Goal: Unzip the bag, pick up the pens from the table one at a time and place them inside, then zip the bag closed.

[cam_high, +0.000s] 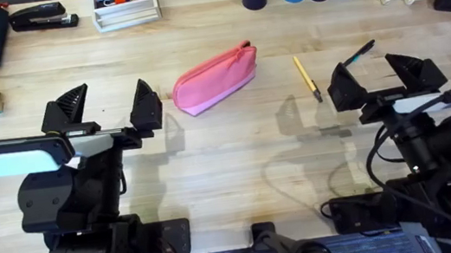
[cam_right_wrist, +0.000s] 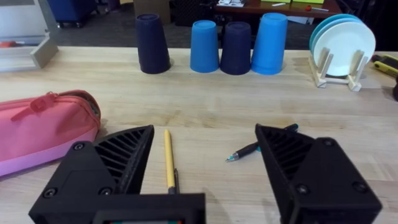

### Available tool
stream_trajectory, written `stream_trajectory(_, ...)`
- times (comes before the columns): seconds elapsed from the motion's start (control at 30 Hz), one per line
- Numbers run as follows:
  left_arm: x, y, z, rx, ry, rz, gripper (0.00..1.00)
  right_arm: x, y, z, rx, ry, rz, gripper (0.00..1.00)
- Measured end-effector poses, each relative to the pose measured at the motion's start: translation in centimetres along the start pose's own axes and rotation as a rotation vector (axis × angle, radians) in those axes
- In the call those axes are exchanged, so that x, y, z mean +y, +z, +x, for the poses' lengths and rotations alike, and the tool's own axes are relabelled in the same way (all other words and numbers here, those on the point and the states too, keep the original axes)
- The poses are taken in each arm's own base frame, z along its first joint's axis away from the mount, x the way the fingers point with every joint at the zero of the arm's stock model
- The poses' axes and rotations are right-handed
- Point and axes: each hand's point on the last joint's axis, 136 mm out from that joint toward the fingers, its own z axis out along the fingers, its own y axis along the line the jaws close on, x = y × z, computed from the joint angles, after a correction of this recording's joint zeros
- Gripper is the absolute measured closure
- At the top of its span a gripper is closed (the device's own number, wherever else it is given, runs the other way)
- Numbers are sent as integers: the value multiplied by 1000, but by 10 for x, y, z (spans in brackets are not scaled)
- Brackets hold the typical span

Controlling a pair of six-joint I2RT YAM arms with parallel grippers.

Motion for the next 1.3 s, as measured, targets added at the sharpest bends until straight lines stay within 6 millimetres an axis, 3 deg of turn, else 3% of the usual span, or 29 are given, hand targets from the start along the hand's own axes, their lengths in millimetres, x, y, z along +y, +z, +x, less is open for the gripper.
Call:
stream_trajectory(0.53,0,0,0,2,3,-2,8,-2,0,-1,-4,0,11,5)
stream_trajectory(0.73,0,-6,18,146,2,-2,7,-2,-2,3,37,1,13,5)
stream_trajectory(0.83,0,-10,5,196,1,-3,7,-4,-9,7,130,1,27,6)
stream_trajectory(1.03,-2,-6,-30,277,-1,9,7,-8,-17,-24,208,-3,49,6)
stream_trajectory(1.3,-8,28,-47,421,-11,48,8,-9,-4,-65,330,-12,52,6)
